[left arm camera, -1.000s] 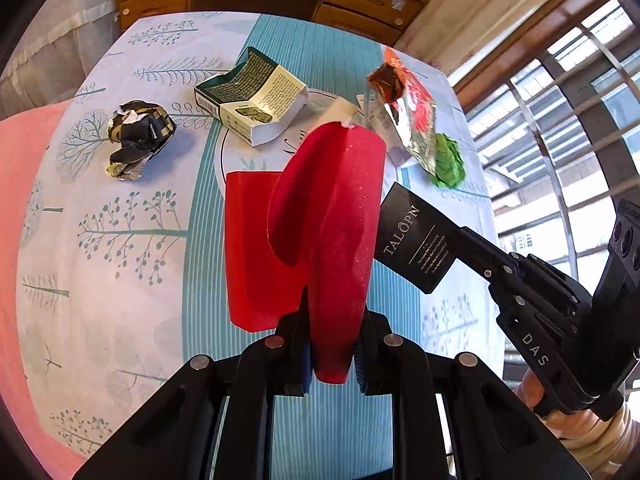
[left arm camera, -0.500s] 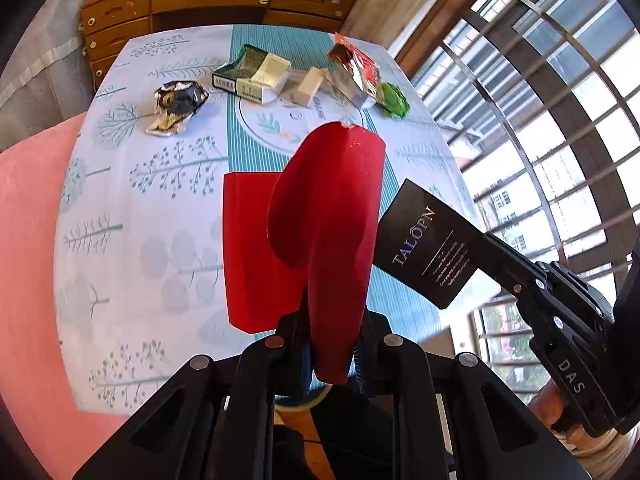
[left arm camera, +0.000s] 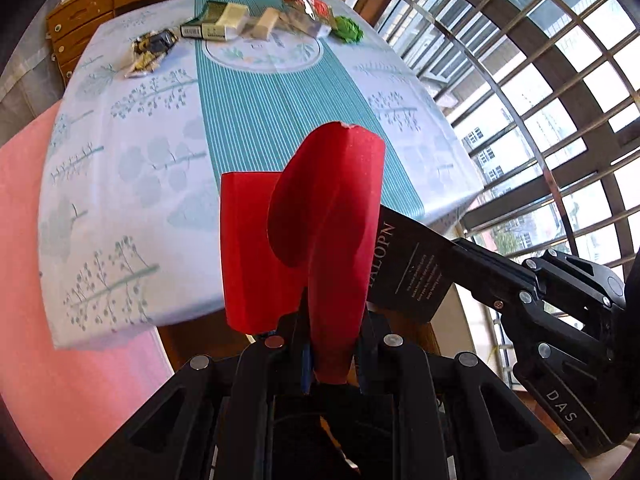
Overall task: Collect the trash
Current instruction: 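Carry red paper and black card over the bin and open both tools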
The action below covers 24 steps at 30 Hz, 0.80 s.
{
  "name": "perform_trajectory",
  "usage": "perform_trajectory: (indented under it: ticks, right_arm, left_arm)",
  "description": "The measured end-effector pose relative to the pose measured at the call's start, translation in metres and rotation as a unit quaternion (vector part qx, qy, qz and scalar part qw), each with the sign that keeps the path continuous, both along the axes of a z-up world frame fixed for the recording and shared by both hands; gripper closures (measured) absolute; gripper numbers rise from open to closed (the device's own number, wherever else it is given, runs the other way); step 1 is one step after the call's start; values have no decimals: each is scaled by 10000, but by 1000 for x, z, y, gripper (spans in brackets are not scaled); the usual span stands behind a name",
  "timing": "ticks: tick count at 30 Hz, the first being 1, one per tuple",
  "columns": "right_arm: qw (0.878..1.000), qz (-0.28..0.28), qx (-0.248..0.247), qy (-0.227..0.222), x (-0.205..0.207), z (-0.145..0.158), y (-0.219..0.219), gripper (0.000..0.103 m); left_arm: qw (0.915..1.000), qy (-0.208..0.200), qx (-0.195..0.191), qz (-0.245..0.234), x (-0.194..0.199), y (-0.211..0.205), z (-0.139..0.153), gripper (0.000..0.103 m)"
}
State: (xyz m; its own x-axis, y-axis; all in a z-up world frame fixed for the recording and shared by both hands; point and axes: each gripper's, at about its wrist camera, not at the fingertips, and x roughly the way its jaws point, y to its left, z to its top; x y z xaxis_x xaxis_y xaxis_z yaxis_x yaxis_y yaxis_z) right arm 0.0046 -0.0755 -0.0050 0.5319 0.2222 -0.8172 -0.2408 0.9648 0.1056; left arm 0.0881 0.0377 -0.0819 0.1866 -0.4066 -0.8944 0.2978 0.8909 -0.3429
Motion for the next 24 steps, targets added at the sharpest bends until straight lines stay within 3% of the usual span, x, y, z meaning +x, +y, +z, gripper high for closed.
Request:
perform_trajectory:
  ticks: [7, 12, 17, 24]
  right_arm:
    - [9988, -83, 93, 481, -22, -42, -15, 103]
    - [9965, -178, 123, 805, -32, -87, -33, 103]
    - [9936, -393, 199, 1041, -39, -152, -56, 103]
    - [9868, -794, 300, 1378, -35, -257, -79, 103]
  left_arm:
    - [9993, 309, 131, 131, -30, -18, -36, 88]
    - [9975, 614, 307, 155, -51, -40, -80, 88]
    - [9959, 742, 488, 183, -66, -59, -138, 87]
    - [9915, 977, 712, 484, -64, -67, -251, 87]
